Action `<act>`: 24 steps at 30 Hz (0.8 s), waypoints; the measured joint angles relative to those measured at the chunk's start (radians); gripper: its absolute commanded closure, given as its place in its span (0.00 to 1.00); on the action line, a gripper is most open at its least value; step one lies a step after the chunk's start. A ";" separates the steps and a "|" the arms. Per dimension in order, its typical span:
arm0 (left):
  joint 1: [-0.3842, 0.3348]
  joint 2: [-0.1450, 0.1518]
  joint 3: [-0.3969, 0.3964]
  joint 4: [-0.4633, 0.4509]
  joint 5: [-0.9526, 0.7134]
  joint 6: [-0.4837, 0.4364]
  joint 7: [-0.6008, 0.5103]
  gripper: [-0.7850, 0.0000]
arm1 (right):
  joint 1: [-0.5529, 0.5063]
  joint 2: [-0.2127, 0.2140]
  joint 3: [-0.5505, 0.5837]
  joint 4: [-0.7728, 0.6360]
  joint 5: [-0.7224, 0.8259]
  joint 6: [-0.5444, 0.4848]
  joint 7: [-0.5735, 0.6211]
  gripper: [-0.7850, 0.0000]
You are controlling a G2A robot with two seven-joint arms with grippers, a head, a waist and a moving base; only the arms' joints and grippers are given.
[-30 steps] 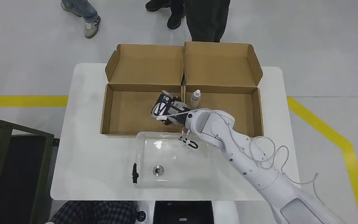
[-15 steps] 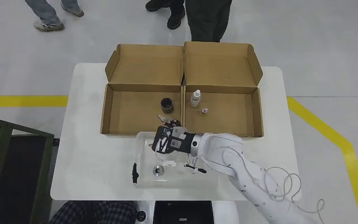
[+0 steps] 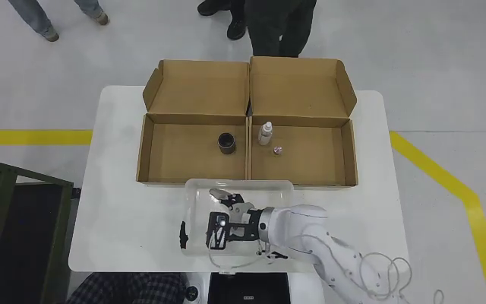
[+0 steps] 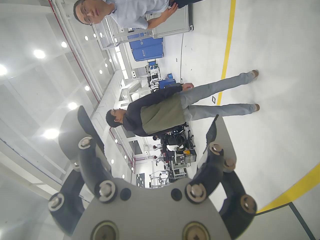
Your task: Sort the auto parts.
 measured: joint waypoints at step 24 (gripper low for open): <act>0.000 0.000 0.000 0.000 0.000 0.000 0.000 0.00 | 0.052 -0.011 -0.083 0.151 0.011 -0.025 0.056 0.32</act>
